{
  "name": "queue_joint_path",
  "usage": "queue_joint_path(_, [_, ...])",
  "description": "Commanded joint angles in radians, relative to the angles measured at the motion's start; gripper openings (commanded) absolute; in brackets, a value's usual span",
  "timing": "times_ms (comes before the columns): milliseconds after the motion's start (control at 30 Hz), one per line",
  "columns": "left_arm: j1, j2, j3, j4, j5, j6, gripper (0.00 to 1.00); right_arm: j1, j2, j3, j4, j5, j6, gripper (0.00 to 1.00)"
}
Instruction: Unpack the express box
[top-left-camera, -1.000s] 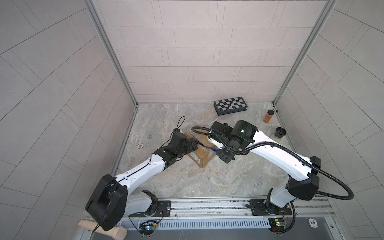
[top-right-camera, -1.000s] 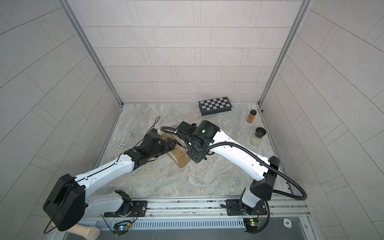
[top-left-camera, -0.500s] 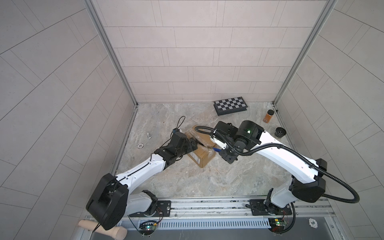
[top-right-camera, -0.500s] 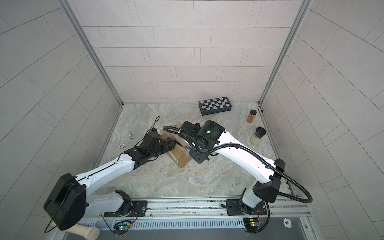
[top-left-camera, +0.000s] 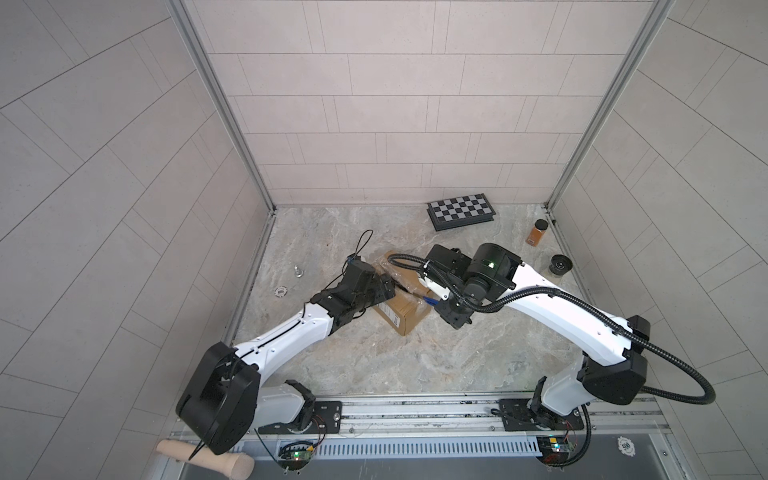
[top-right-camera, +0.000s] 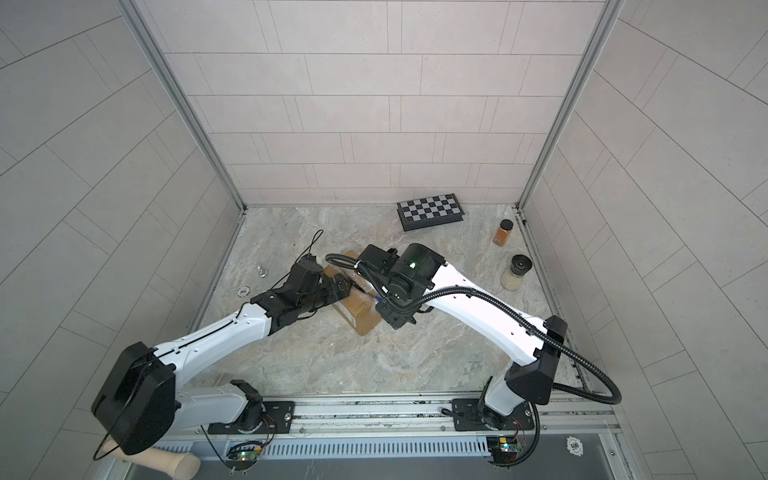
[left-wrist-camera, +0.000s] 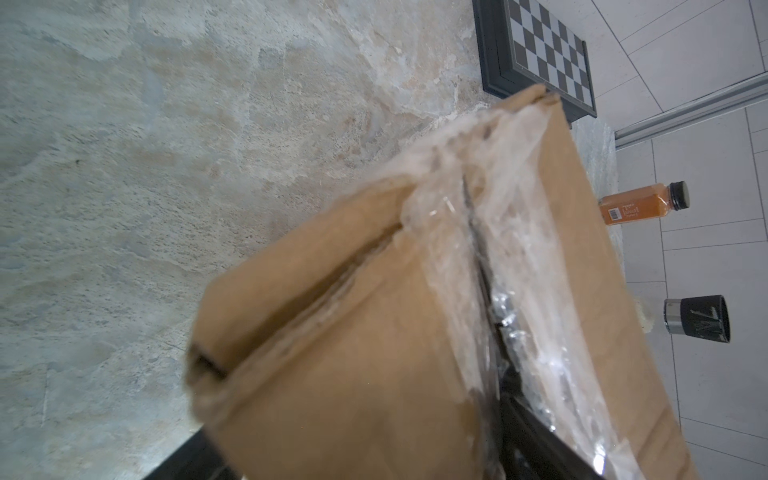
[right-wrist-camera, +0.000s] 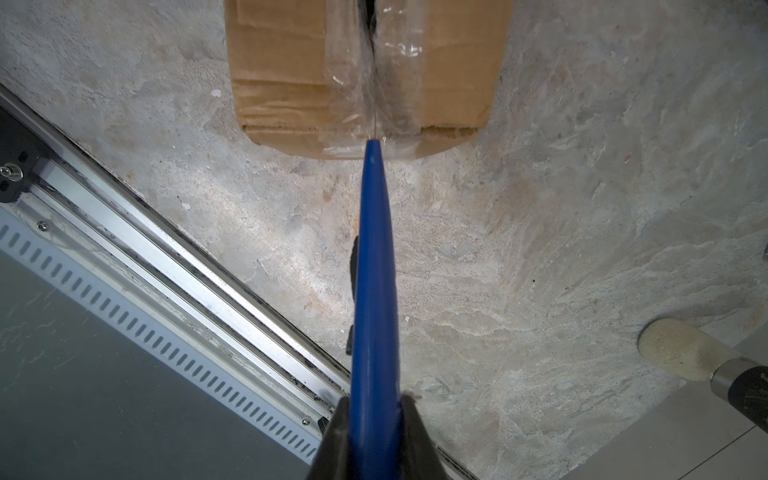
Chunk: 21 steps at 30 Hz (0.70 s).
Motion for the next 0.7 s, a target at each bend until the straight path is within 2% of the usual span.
queue_joint_path(0, [0.02,0.056,0.019,-0.141,-0.075,0.058,0.93,-0.022,0.028,-0.003,0.019,-0.018,0.02,0.0])
queue_joint_path(267, [0.04,0.117,0.085,-0.12,-0.05,0.094,0.93,-0.115,-0.081,0.01,0.116,-0.002,0.049,0.0])
queue_joint_path(400, [0.051,0.123,0.116,-0.114,-0.044,0.119,0.93,-0.16,-0.207,-0.107,0.267,-0.003,0.072,0.0])
queue_joint_path(467, [0.054,0.122,0.139,-0.117,-0.039,0.135,0.93,-0.203,-0.24,-0.133,0.291,-0.03,0.091,0.0])
queue_joint_path(567, [0.09,0.117,0.171,-0.118,-0.027,0.166,0.93,-0.237,-0.278,-0.162,0.306,0.005,0.107,0.0])
queue_joint_path(667, [0.102,0.102,0.203,-0.124,-0.017,0.193,0.93,-0.276,-0.307,-0.213,0.341,-0.018,0.12,0.0])
